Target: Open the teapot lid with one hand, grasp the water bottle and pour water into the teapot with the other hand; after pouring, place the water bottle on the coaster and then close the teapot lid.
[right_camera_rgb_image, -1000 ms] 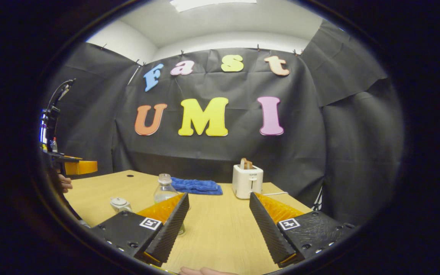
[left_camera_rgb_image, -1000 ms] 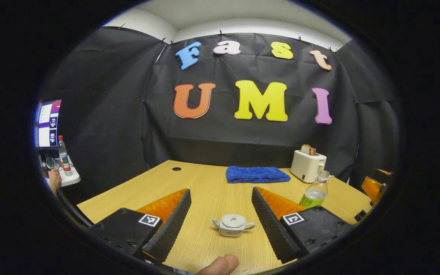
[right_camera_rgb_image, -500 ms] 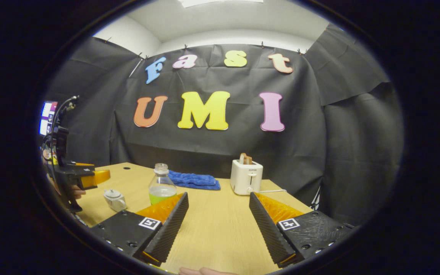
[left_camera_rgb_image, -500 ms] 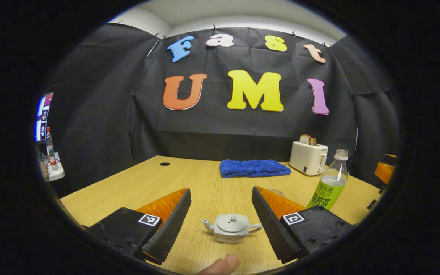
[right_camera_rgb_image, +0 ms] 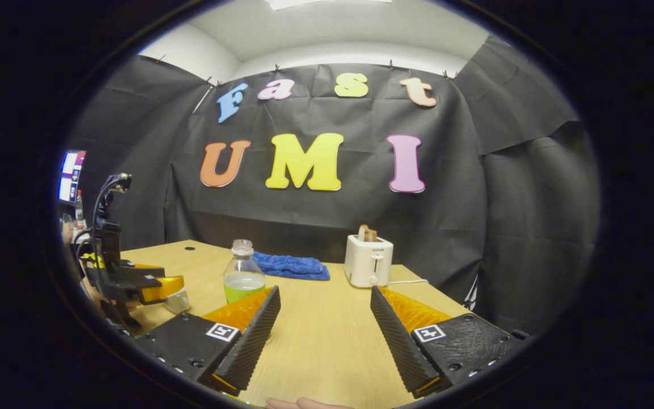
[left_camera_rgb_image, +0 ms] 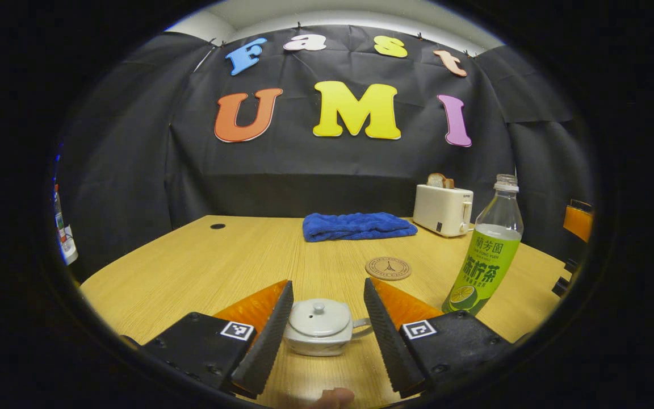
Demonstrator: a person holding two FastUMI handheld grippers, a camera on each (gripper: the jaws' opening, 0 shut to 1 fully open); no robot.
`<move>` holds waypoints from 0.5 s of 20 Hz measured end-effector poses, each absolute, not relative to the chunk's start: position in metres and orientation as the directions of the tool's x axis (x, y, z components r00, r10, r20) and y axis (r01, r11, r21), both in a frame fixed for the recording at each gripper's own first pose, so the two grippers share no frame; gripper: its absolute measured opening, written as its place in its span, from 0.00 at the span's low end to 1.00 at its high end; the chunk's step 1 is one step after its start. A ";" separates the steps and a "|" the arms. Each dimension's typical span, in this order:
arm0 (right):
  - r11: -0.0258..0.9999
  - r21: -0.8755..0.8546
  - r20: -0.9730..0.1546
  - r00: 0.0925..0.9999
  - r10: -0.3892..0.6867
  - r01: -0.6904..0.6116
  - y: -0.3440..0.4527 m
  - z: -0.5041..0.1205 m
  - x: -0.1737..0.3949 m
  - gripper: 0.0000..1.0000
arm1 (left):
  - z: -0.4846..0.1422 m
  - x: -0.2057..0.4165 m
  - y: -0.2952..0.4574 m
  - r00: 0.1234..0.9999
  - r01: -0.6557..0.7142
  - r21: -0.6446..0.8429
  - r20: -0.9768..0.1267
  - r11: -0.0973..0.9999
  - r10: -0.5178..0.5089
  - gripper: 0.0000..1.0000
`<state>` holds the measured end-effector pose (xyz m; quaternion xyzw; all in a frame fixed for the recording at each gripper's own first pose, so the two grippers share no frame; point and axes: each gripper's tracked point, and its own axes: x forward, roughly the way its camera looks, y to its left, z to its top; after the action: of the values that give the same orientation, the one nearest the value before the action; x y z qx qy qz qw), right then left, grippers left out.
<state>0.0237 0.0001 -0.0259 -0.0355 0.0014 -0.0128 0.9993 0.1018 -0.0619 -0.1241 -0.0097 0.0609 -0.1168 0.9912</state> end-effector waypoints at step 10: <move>0.999 -0.041 -0.054 0.998 -0.013 0.010 0.004 -0.042 0.030 0.97 | -0.123 0.112 -0.047 0.987 0.142 -0.008 -0.079 0.990 -0.143 0.31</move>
<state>0.0296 0.0040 -0.0421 -0.0205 0.0269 -0.0058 0.9994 0.1116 -0.0468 -0.1232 -0.0013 0.0395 -0.0715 0.9967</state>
